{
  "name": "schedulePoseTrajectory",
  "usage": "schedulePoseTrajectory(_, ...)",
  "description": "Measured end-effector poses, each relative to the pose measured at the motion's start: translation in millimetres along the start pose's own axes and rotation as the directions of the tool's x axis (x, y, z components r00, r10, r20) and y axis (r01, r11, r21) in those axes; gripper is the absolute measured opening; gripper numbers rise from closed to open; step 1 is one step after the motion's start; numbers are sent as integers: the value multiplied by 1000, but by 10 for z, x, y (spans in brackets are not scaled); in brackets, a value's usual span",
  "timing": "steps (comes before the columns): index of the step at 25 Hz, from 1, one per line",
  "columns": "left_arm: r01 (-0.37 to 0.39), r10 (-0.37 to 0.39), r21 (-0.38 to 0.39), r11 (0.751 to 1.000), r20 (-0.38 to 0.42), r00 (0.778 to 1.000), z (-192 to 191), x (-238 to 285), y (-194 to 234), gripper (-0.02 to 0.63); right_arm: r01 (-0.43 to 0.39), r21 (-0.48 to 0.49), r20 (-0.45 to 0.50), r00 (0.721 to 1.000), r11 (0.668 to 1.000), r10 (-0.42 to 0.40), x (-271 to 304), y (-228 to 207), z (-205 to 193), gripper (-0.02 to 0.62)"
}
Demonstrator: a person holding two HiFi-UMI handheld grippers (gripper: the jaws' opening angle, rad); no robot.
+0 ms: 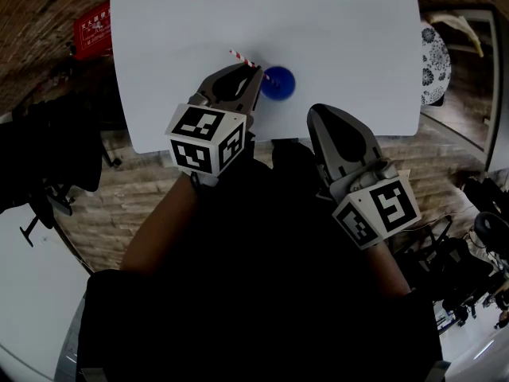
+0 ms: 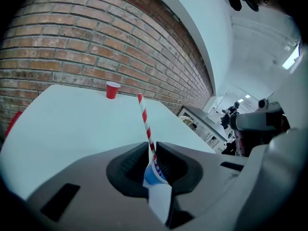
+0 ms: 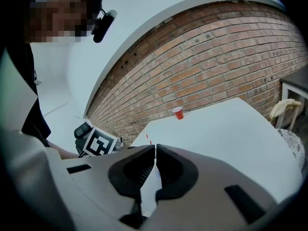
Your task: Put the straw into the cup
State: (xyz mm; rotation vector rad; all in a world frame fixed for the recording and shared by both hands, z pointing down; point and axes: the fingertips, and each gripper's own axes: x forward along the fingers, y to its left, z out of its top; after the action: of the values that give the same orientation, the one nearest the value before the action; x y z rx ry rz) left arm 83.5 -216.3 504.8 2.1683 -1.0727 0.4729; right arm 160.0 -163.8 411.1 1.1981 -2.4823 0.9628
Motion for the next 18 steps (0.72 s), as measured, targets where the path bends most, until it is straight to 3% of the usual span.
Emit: schedulePoseTrajectory(18, -6, 6, -2, 1000, 4, 1000, -16, -71, -22, 63, 1, 4, 13, 1000, 1000, -1, -45, 31, 1, 32)
